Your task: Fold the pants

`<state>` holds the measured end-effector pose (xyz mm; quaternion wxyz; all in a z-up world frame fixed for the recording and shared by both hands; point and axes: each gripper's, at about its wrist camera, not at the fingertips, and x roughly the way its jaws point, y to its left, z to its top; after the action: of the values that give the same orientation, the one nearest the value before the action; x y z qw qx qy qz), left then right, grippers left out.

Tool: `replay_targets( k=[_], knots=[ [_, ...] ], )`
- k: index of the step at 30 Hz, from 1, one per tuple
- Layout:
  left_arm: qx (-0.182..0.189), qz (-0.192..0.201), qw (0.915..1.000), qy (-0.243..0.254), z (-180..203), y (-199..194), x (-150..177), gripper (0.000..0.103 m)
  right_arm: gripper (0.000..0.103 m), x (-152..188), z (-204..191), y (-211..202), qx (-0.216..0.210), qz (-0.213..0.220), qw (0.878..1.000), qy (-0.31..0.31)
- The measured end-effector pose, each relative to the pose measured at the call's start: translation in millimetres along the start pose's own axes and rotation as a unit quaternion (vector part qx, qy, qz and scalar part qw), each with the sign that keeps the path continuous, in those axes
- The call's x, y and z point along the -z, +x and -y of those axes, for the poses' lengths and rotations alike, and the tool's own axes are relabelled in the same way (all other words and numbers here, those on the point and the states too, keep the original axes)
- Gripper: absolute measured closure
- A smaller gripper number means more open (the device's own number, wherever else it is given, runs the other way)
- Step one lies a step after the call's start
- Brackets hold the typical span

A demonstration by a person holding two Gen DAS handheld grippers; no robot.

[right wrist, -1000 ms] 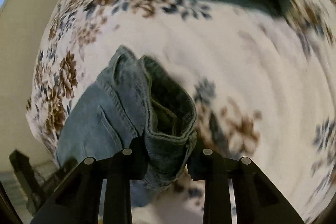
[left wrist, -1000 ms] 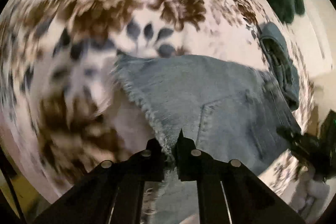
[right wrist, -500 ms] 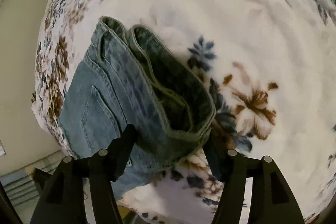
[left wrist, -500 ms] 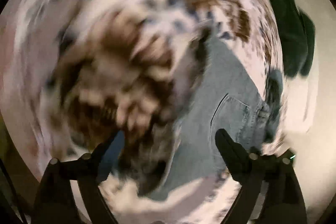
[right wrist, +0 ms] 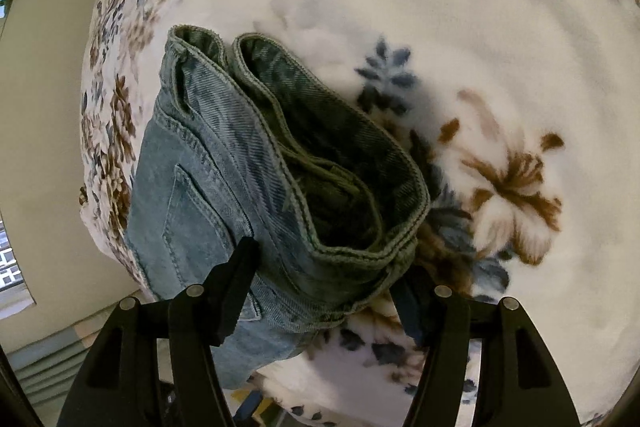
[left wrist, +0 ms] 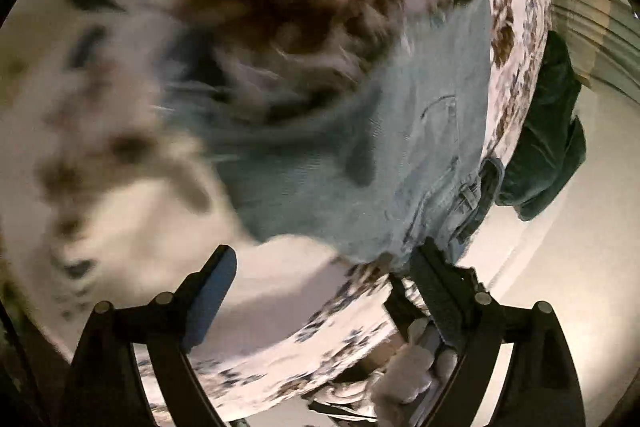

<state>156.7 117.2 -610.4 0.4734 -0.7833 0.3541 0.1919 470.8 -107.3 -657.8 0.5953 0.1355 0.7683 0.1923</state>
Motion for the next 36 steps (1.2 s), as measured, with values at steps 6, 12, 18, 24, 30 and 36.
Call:
replay_targets(
  k=[6, 12, 18, 24, 30, 36],
  knots=[
    [0.012, 0.037, 0.9990, -0.022, 2, 21, -34, 0.018, 0.037, -3, 6, 4, -0.020, 0.000, 1.000, 0.004],
    [-0.048, 0.080, 0.9891, 0.114, 45, -1, -33, 0.082, 0.063, 9, 18, 3, -0.064, 0.045, 0.997, 0.027],
    [-0.059, 0.090, 0.9593, 0.261, 93, -47, -38, 0.083, 0.067, 66, 29, -20, -0.140, 0.046, 0.986, 0.077],
    [-0.055, 0.028, 0.9821, 0.178, 36, -22, -87, 0.067, 0.041, 93, 35, 22, -0.136, 0.023, 0.986, 0.092],
    [0.008, 0.032, 0.9918, 0.124, 22, -17, -100, 0.047, 0.035, 117, 44, 54, -0.203, 0.014, 0.968, 0.146],
    [-0.031, 0.036, 0.9856, 0.163, 46, -7, -102, 0.061, 0.041, 103, 37, 55, -0.214, 0.099, 0.956, 0.176]
  ],
)
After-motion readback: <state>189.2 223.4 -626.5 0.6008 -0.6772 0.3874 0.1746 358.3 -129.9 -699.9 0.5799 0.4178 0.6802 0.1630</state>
